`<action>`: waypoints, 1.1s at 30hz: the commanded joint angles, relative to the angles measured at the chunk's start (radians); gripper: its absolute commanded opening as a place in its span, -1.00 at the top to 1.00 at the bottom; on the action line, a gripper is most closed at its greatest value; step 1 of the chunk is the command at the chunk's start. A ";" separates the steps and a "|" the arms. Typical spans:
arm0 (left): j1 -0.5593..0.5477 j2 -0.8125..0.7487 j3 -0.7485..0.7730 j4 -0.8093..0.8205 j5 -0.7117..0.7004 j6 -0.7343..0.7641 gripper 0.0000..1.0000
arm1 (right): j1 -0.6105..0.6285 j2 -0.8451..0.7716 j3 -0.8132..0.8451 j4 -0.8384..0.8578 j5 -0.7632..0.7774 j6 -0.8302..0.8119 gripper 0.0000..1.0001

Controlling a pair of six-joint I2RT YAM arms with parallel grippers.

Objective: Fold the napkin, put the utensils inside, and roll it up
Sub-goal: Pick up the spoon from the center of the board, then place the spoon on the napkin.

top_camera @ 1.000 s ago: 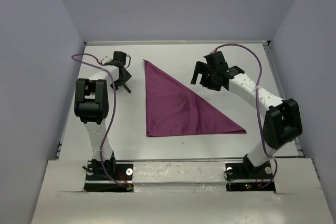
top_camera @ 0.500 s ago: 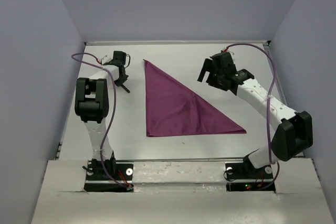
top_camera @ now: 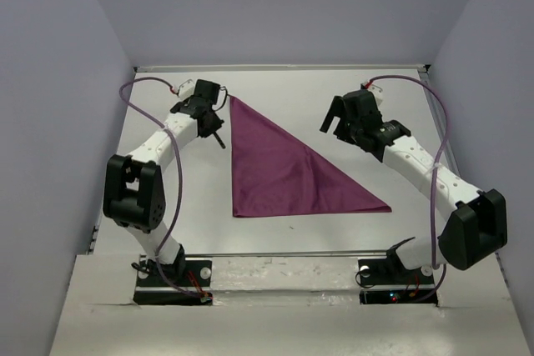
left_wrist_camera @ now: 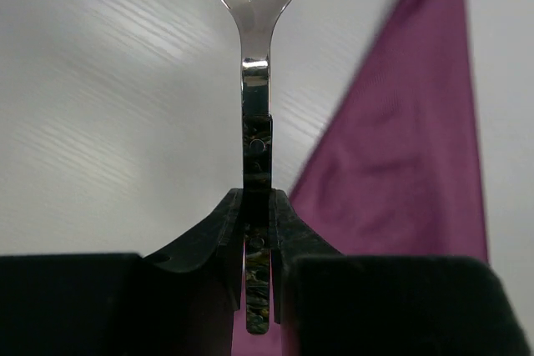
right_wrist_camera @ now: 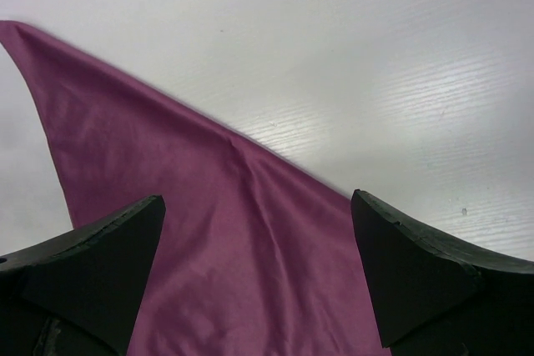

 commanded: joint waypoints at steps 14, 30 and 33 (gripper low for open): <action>-0.427 -0.094 -0.013 -0.023 0.004 -0.568 1.00 | -0.051 -0.097 -0.034 0.080 0.030 -0.019 -1.00; -0.609 0.271 0.284 -0.081 -0.158 -0.772 1.00 | -0.081 -0.178 -0.106 0.070 -0.043 -0.091 -1.00; -0.622 0.325 0.360 -0.126 -0.188 -0.774 1.00 | -0.081 -0.182 -0.108 0.063 -0.047 -0.096 -1.00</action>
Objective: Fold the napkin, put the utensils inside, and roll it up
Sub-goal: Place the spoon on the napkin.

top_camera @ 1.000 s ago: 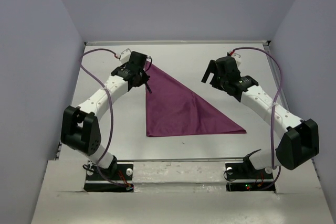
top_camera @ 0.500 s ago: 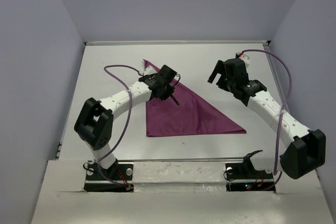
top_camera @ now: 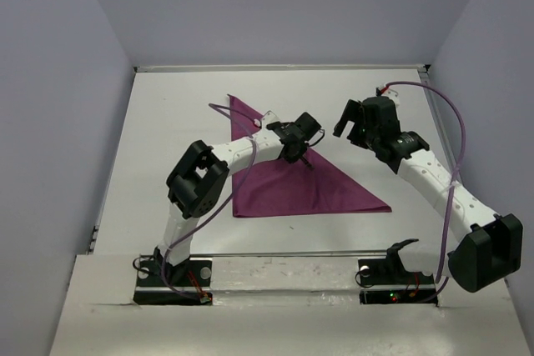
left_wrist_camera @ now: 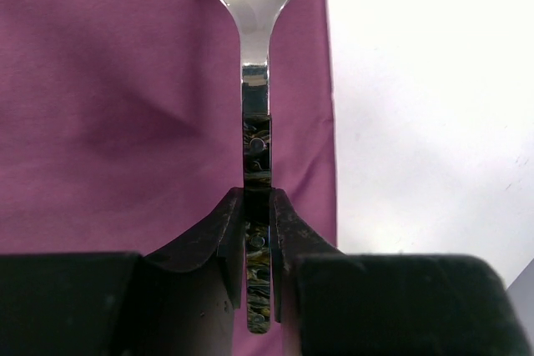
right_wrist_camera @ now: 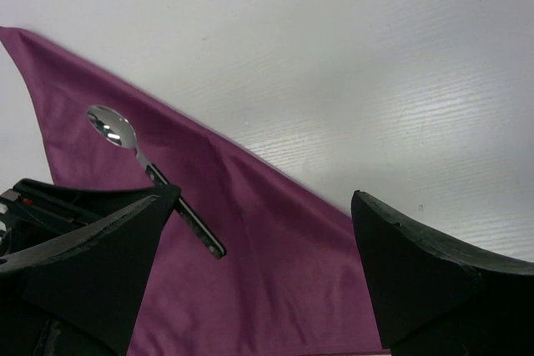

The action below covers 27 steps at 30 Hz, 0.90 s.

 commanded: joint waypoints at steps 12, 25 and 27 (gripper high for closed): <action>-0.018 0.081 0.190 -0.112 -0.141 -0.082 1.00 | -0.023 -0.071 0.018 -0.011 0.080 -0.035 -1.00; -0.021 0.127 0.236 -0.197 -0.159 -0.135 1.00 | -0.043 -0.109 -0.016 -0.035 0.122 -0.003 -1.00; -0.021 0.130 0.239 -0.200 -0.167 -0.142 1.00 | -0.043 -0.108 -0.016 -0.038 0.120 -0.004 -1.00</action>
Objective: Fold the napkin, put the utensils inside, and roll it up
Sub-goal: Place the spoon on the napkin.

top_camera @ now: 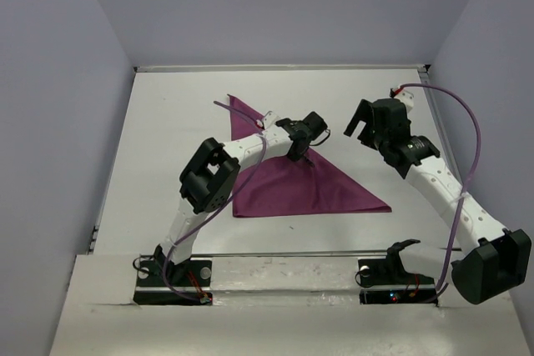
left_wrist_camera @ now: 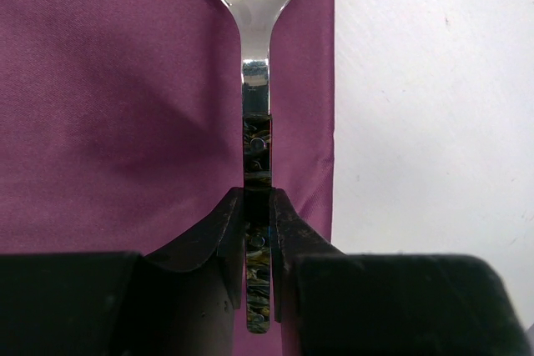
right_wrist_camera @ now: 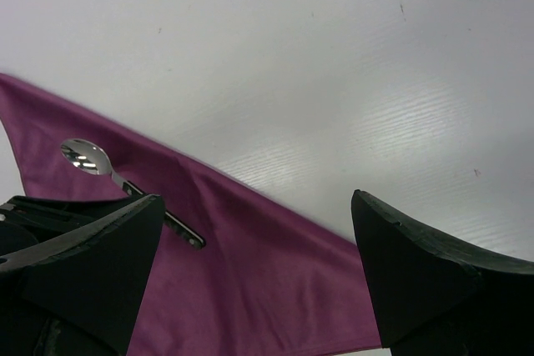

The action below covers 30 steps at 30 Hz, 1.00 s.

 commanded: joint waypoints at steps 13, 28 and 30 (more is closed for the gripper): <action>0.004 0.040 0.092 -0.071 -0.071 -0.028 1.00 | -0.006 -0.040 -0.011 0.003 0.006 0.000 -1.00; 0.018 0.065 0.107 -0.058 -0.024 -0.016 0.34 | -0.015 -0.034 -0.020 0.003 -0.005 -0.025 -1.00; 0.018 0.066 0.107 -0.050 -0.021 -0.010 0.22 | -0.015 -0.031 -0.020 0.003 -0.008 -0.026 -1.00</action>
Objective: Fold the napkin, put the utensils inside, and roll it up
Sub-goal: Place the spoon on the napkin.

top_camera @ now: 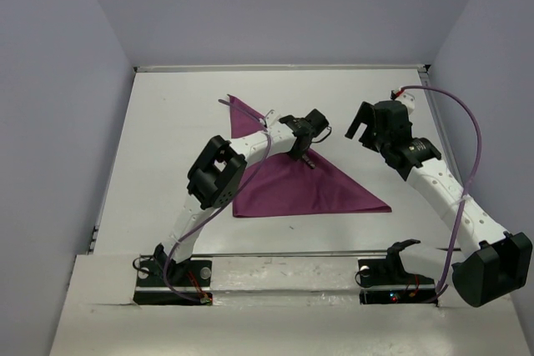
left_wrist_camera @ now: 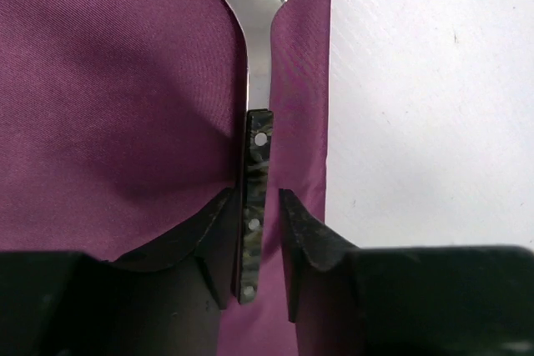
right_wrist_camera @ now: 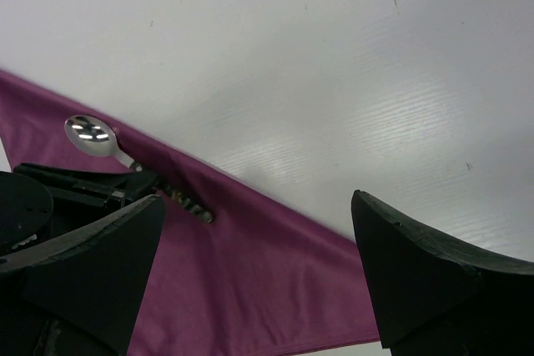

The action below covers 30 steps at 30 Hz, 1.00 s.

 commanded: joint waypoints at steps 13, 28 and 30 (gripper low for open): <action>-0.002 -0.137 -0.032 0.072 -0.054 0.096 -0.71 | -0.008 0.005 0.004 0.013 -0.017 -0.086 -1.00; 0.091 -0.580 -0.328 0.196 -0.354 0.346 -0.84 | 0.060 0.241 0.133 -0.030 -0.382 -0.402 -1.00; 0.151 -0.635 -0.415 0.225 -0.355 0.419 -0.85 | 0.110 0.307 0.174 -0.009 -0.368 -0.426 -1.00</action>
